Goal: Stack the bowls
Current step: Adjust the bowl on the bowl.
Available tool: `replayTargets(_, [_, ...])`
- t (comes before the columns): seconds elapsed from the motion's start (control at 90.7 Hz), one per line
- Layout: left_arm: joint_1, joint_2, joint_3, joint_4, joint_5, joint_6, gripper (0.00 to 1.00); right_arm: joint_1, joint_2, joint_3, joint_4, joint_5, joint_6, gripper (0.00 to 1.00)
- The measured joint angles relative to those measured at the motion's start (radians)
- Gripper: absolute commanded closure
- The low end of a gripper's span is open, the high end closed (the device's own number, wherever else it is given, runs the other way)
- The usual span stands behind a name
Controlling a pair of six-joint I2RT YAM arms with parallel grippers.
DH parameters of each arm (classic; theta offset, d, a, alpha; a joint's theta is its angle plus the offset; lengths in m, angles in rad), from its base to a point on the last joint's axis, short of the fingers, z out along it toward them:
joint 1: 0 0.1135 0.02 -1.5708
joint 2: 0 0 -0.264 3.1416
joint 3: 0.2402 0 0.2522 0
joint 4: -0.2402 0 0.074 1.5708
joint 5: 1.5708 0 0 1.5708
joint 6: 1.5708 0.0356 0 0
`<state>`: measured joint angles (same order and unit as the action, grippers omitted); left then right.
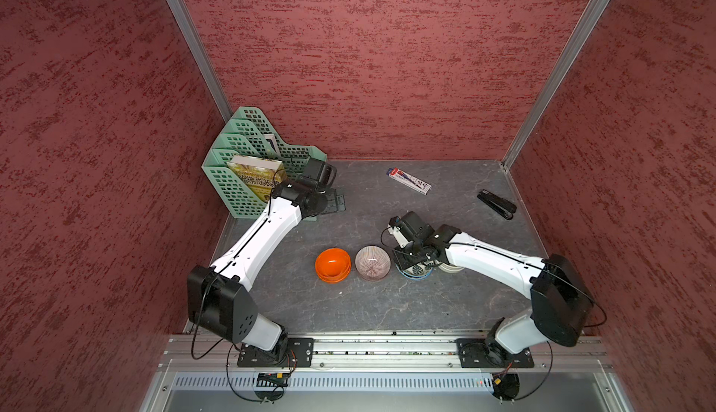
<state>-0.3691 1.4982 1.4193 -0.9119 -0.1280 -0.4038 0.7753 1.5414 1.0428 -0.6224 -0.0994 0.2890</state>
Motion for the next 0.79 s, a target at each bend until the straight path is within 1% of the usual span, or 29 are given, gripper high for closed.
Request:
replayTargets(0.342, [0.001, -0.012, -0.01, 0.002, 0.0, 0.0, 0.0, 0.002, 0.015, 0.0, 0.014, -0.001, 0.003, 0.87])
replayTargets(0.54, [0.005, -0.012, -0.015, 0.003, 0.0, 0.0, 0.0, 0.002, 0.017, 0.0, 0.016, 0.0, 0.003, 0.86])
replayTargets(0.661, [0.006, -0.012, -0.015, 0.005, 0.0, 0.0, 0.0, 0.002, 0.016, 0.0, 0.015, 0.006, 0.01, 0.78])
replayTargets(0.716, [0.006, -0.012, -0.015, 0.005, 0.001, 0.0, 0.0, 0.002, 0.01, 0.0, 0.014, 0.01, 0.012, 0.71])
replayTargets(0.793, [0.006, -0.012, -0.015, 0.005, 0.001, 0.0, 0.0, 0.002, -0.008, 0.0, 0.01, 0.018, 0.011, 0.68])
